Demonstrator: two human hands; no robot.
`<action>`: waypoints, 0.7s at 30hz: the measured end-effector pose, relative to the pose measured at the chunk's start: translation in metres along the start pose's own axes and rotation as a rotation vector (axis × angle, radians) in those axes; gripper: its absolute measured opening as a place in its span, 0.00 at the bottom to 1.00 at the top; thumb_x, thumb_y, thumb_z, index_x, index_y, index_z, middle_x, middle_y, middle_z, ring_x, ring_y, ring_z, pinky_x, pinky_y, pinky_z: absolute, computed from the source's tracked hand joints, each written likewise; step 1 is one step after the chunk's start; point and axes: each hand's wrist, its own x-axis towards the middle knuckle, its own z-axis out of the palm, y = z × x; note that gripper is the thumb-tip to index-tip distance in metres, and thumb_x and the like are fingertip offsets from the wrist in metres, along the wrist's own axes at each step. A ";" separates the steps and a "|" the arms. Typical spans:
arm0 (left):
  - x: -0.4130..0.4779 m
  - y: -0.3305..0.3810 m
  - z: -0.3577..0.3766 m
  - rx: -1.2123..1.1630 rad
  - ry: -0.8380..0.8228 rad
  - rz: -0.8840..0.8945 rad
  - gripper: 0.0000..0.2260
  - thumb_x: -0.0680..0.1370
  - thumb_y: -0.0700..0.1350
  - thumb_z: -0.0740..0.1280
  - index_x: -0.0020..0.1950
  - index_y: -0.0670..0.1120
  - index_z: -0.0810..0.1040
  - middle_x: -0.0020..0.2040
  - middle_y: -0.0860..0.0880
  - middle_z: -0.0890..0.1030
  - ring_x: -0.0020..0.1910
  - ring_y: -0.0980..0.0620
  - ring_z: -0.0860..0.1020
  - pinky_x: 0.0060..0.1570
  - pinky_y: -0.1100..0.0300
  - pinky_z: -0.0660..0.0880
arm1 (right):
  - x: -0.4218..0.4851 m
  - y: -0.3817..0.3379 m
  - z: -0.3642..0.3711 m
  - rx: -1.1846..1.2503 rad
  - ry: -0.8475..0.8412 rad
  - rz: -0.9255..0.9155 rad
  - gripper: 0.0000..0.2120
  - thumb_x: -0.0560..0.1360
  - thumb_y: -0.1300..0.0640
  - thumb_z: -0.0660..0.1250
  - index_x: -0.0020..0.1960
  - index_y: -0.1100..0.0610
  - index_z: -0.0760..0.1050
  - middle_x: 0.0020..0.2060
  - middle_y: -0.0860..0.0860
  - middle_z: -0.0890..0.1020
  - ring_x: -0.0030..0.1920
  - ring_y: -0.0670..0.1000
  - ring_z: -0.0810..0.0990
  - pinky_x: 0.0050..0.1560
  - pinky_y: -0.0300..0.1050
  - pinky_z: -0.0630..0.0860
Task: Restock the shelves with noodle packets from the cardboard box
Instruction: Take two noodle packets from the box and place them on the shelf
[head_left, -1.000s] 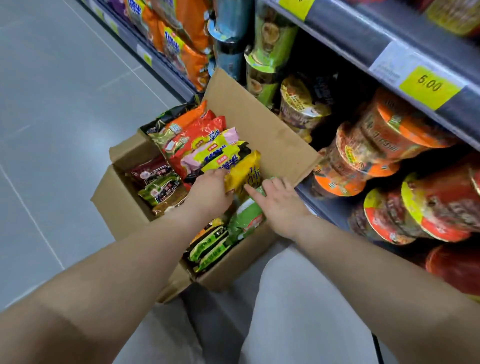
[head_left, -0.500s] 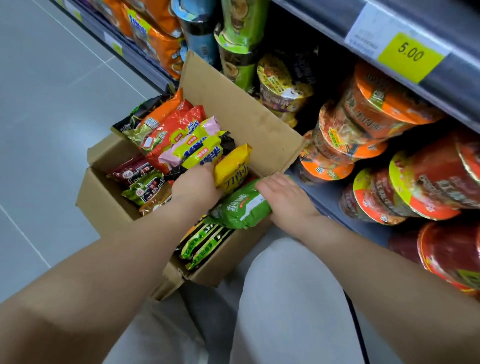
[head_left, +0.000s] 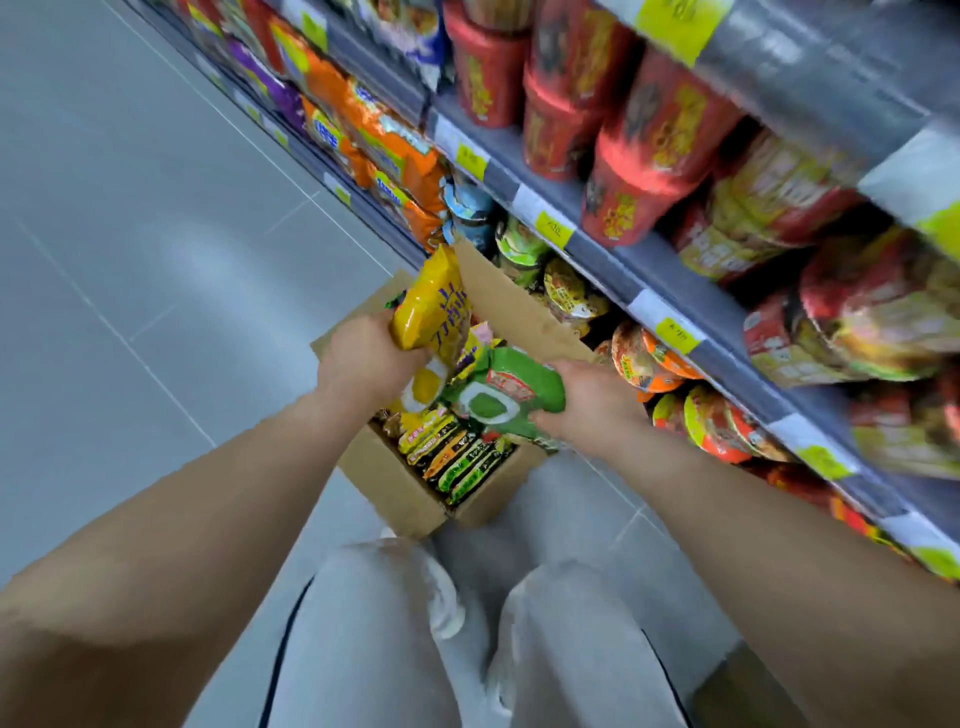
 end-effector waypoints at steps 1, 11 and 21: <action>-0.012 0.008 -0.023 -0.025 0.002 -0.018 0.12 0.68 0.55 0.71 0.43 0.51 0.72 0.39 0.43 0.80 0.44 0.40 0.78 0.40 0.51 0.75 | -0.012 -0.008 -0.023 0.008 0.001 0.028 0.25 0.68 0.43 0.69 0.61 0.53 0.72 0.53 0.55 0.80 0.55 0.58 0.77 0.48 0.47 0.72; -0.139 0.060 -0.169 -0.048 0.170 -0.070 0.12 0.69 0.54 0.72 0.44 0.49 0.75 0.33 0.50 0.74 0.32 0.51 0.70 0.29 0.59 0.64 | -0.096 -0.060 -0.186 0.241 0.158 0.108 0.23 0.68 0.42 0.71 0.57 0.53 0.72 0.51 0.52 0.81 0.52 0.57 0.79 0.40 0.44 0.69; -0.174 -0.001 -0.228 -0.121 0.357 -0.046 0.14 0.67 0.55 0.74 0.48 0.51 0.79 0.39 0.48 0.79 0.42 0.45 0.77 0.37 0.57 0.69 | -0.104 -0.157 -0.226 0.218 0.325 0.005 0.23 0.67 0.39 0.71 0.52 0.55 0.73 0.45 0.52 0.81 0.47 0.57 0.80 0.40 0.47 0.74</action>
